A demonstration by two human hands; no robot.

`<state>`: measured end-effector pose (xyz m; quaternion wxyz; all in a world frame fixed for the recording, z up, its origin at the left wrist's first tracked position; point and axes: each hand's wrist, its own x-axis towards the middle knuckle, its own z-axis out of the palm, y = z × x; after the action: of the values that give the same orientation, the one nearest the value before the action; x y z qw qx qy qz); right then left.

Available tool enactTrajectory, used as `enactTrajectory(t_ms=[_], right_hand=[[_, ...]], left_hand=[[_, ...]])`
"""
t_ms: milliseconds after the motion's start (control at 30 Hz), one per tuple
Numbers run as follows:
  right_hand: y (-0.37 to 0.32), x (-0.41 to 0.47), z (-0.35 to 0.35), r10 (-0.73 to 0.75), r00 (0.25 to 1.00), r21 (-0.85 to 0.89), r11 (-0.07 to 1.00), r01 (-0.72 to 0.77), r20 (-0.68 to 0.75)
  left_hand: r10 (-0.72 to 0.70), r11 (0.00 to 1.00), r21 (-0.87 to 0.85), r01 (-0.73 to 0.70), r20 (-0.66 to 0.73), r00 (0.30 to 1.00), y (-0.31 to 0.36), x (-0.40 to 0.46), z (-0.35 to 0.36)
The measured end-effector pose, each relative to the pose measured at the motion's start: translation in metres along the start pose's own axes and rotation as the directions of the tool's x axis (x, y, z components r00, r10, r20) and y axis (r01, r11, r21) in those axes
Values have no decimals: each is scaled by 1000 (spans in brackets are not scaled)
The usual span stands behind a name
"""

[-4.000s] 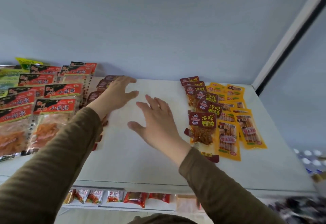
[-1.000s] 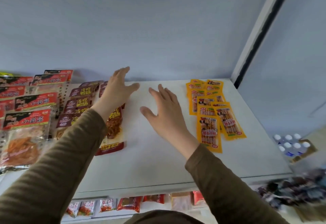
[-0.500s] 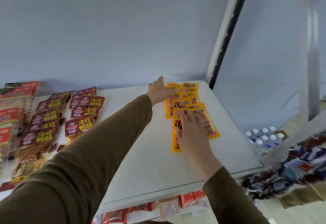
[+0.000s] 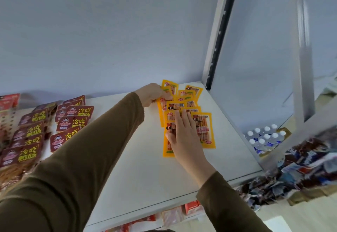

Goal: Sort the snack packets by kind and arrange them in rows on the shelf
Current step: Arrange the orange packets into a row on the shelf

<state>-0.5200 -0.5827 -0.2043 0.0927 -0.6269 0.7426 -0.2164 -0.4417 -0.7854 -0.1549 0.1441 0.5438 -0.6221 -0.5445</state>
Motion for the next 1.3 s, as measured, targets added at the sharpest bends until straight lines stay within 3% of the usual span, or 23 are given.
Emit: enactTrajectory(t_ms=[167, 400, 533, 667, 1100, 1167, 1233, 1300], right_hand=[[-3, 4, 3, -12, 1000, 10, 1000, 12, -2], [-12, 7, 8, -119, 992, -6, 993, 119, -48], [-16, 9, 10, -136, 989, 102, 985, 141, -58], [-12, 13, 11, -50, 998, 250, 967, 57, -37], [-24, 23, 18, -79, 983, 280, 952, 124, -165], [-33, 27, 18, -64, 991, 415, 904, 107, -116], [-48, 30, 20, -42, 999, 622, 781, 46, -21], [-68, 32, 24, -35, 998, 721, 692, -13, 52]], left_hand=[[79, 976, -201, -81, -18, 997, -17, -18, -9], [156, 902, -426, -73, 162, 974, -46, -52, -22], [173, 877, -466, -114, 84, 981, -57, -63, -16], [175, 843, -520, -139, 20, 984, -67, -68, -14], [247, 783, -586, -210, -16, 969, -79, -90, -14], [215, 772, -600, -209, -63, 975, -80, -95, -22], [169, 788, -579, -208, -121, 978, -83, -99, -35], [108, 819, -543, -188, -176, 978, -87, -102, -55]])
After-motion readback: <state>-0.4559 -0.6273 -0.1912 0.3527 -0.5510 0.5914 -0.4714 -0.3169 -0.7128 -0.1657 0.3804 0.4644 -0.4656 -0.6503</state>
